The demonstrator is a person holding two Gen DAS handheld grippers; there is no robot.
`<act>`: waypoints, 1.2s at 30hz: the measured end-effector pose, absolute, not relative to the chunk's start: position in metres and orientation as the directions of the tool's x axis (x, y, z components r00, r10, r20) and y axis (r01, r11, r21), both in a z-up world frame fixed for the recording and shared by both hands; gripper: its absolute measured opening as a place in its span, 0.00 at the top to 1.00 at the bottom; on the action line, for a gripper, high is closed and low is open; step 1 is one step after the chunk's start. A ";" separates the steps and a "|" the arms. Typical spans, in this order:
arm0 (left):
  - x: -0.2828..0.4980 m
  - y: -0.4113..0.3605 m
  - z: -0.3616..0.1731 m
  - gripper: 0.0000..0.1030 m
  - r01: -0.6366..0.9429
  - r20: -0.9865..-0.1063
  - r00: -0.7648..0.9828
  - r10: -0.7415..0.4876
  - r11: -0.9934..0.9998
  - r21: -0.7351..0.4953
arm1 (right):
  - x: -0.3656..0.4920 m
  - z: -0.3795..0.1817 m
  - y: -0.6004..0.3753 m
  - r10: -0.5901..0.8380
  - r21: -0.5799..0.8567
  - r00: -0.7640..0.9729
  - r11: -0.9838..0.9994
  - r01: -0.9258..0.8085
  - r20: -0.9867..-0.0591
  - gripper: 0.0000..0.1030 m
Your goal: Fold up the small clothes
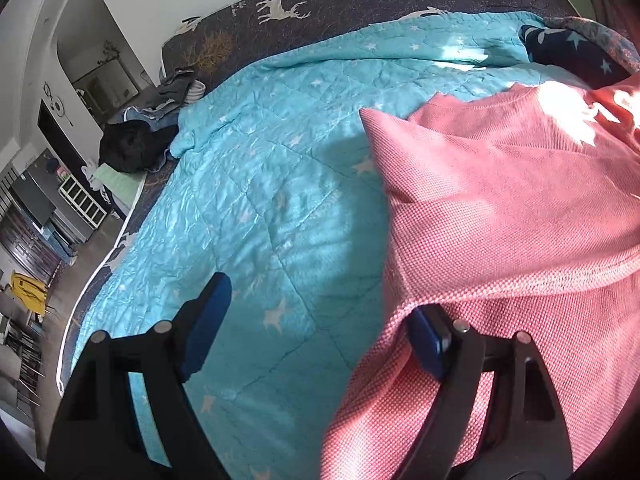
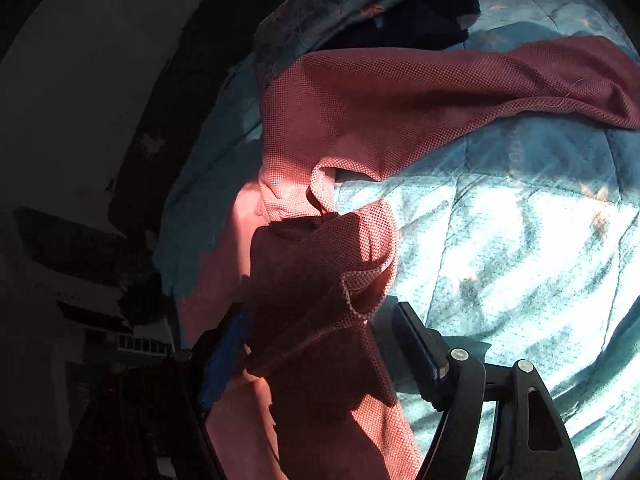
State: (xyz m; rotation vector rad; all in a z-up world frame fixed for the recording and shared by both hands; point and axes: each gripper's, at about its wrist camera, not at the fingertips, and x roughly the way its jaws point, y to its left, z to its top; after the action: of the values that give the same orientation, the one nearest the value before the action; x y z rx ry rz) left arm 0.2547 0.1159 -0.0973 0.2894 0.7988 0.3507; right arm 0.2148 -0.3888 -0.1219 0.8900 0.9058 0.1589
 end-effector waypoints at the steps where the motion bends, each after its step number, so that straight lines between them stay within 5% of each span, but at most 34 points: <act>1: 0.255 0.117 -0.097 0.19 -0.199 -0.648 0.644 0.406 0.907 0.371 | 0.223 -0.125 -0.388 0.472 0.720 0.612 0.650 0.243 -0.634 0.83; 2: 0.255 0.119 -0.097 0.18 -0.204 -0.651 0.643 0.403 0.910 0.361 | 0.231 -0.129 -0.386 0.479 0.714 0.591 0.653 0.254 -0.649 0.95; 5: 0.255 0.129 -0.094 0.17 -0.232 -0.659 0.644 0.389 0.920 0.316 | 0.236 -0.121 -0.383 0.502 0.741 0.616 0.639 0.209 -0.607 0.96; 11: 0.256 0.137 -0.096 0.14 -0.259 -0.667 0.637 0.386 0.922 0.287 | 0.200 -0.051 -0.366 0.628 0.754 0.712 0.621 -0.216 -0.314 0.95; 13: 0.255 0.139 -0.097 0.14 -0.263 -0.672 0.634 0.383 0.924 0.279 | 0.202 -0.066 -0.361 0.603 0.706 0.675 0.687 -0.170 -0.424 0.91; 17: 0.253 0.149 -0.100 0.13 -0.257 -0.706 0.622 0.339 0.940 0.224 | 0.195 -0.110 -0.361 0.247 0.382 0.592 0.917 0.112 -0.767 0.77; 21: 0.253 0.151 -0.102 0.13 -0.253 -0.717 0.621 0.317 0.947 0.199 | 0.188 -0.082 -0.362 0.127 0.280 0.651 0.950 0.137 -0.749 0.76; 26: 0.251 0.161 -0.105 0.11 -0.260 -0.739 0.619 0.266 0.957 0.127 | 0.234 -0.020 -0.267 0.261 0.195 0.686 0.965 -0.173 -0.679 0.54; 32: 0.251 0.165 -0.112 0.08 -0.263 -0.750 0.617 0.239 0.961 0.090 | 0.326 -0.021 -0.108 0.503 0.222 0.437 0.806 -0.549 -0.746 0.51; 36: 0.250 0.171 -0.115 0.06 -0.264 -0.758 0.616 0.212 0.963 0.054 | 0.368 -0.044 -0.018 0.495 0.166 0.338 0.725 -0.668 -0.801 0.44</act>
State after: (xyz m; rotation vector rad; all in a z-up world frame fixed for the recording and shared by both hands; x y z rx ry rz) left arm 0.2499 0.1708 -0.1153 -0.0645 0.8644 0.2738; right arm 0.3678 -0.0181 -0.0436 -0.2058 0.9622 0.7645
